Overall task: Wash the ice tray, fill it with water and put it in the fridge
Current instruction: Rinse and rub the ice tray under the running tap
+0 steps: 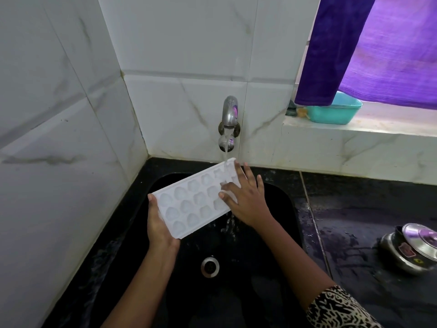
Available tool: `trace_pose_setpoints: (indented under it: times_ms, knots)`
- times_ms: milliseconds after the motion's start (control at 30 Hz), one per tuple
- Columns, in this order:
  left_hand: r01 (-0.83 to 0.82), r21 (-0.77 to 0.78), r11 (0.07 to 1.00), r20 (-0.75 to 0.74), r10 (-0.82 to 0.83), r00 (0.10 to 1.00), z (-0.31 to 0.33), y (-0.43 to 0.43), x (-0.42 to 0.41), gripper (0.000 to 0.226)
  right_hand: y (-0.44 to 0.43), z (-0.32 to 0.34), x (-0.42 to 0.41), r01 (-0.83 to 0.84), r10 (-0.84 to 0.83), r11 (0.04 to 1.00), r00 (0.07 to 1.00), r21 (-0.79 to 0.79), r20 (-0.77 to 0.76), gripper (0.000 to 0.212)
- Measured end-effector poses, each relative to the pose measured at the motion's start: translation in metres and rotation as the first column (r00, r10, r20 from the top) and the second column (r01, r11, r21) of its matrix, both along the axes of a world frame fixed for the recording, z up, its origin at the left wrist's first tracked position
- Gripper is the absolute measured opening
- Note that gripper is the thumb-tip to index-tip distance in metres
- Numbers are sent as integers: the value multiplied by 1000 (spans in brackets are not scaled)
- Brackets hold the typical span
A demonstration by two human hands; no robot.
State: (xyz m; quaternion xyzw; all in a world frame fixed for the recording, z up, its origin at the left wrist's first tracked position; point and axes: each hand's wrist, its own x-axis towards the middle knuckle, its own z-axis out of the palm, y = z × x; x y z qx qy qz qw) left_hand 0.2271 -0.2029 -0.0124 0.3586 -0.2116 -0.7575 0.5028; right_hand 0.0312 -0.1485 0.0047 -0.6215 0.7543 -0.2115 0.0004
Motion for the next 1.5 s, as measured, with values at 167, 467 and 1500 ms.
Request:
trace_pose_setpoints:
  times_ms: [167, 467, 1500]
  knots:
    - [-65, 92, 994, 79, 58, 995, 0, 0, -7, 62, -3, -4, 9, 15, -15, 1000, 1000, 3, 13, 45]
    - [-236, 124, 964, 166, 214, 963, -1, -5, -6, 49, -7, -6, 17, 28, -28, 1000, 1000, 7, 11, 49]
    - [-171, 173, 970, 209, 134, 969, -25, -14, 3, 56, -12, -9, -5, 157, -178, 980, 966, 120, 187, 26]
